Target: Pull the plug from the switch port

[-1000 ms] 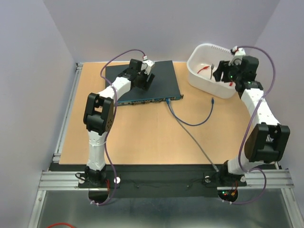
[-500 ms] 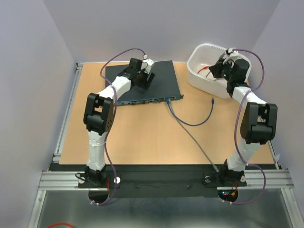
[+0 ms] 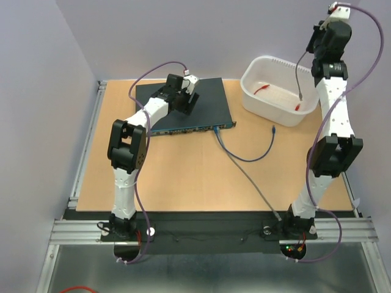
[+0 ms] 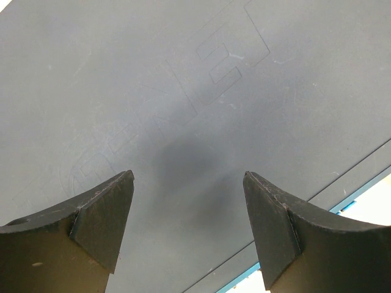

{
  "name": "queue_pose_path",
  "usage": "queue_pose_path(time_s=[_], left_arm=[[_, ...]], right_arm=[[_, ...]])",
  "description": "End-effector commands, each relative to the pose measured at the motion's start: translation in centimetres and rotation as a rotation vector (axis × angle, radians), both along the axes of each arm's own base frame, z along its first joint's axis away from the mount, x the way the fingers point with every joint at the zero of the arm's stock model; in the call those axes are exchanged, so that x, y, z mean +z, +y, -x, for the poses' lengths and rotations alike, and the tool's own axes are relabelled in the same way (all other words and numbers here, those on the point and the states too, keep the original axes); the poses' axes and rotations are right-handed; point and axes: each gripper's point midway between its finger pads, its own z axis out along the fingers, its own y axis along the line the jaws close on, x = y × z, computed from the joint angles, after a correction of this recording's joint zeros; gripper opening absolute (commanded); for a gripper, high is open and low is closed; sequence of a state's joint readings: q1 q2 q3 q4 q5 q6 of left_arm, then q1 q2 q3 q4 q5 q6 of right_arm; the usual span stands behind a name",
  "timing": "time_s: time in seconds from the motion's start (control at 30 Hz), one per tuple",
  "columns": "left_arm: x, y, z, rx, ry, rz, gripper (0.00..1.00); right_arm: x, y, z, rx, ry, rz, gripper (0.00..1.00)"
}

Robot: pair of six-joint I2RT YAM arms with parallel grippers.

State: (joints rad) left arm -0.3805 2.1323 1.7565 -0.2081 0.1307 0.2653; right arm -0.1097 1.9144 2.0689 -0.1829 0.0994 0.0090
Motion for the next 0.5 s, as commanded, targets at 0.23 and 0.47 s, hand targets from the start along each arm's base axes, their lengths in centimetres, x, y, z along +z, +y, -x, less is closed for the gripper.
queue_pose_path(time_s=[0.23, 0.47], left_arm=[[3.5, -0.3, -0.9, -0.012, -0.089, -0.002, 0.84], [3.5, -0.4, -1.1, -0.008, -0.089, 0.001, 0.84]], right_arm=[[-24.4, 3.0, -5.0, 0.138, 0.634, 0.06, 0.0], [-27.6, 4.8, -7.1, 0.201, 0.629, -0.025, 0.35]])
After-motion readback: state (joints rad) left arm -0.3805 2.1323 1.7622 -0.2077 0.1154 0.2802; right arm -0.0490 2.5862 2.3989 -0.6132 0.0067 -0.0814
